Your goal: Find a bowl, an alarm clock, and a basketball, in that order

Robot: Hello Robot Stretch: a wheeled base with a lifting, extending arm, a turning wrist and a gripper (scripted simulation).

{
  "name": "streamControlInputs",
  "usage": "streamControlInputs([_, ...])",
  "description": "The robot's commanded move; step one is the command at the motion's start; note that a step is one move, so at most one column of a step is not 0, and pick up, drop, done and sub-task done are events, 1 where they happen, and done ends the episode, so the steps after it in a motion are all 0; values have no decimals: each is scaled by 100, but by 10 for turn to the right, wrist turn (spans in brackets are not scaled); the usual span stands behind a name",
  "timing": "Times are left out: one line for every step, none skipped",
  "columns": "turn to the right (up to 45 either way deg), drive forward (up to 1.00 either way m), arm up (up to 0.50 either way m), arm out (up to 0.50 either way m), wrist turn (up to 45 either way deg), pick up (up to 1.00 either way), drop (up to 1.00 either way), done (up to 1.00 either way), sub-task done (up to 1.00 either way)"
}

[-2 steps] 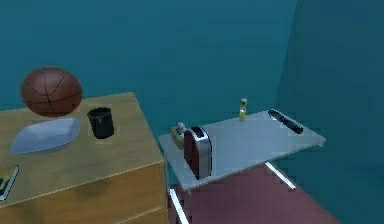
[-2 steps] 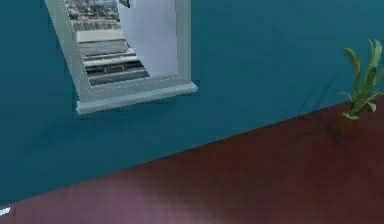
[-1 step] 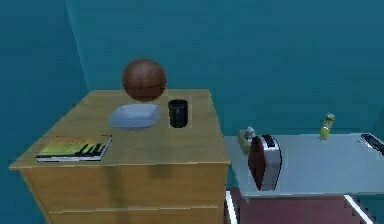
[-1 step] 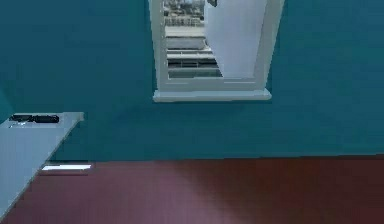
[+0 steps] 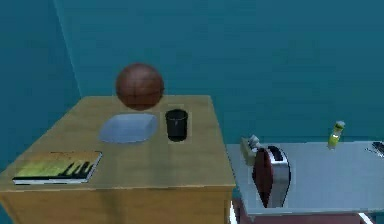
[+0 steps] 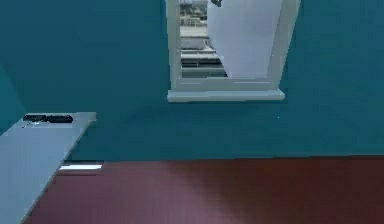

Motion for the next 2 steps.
streamControlInputs([-120, 0, 0, 0, 0, 0, 0, 0, 0])
streamControlInputs([0, 0, 0, 0, 0, 0, 0, 100, 0])
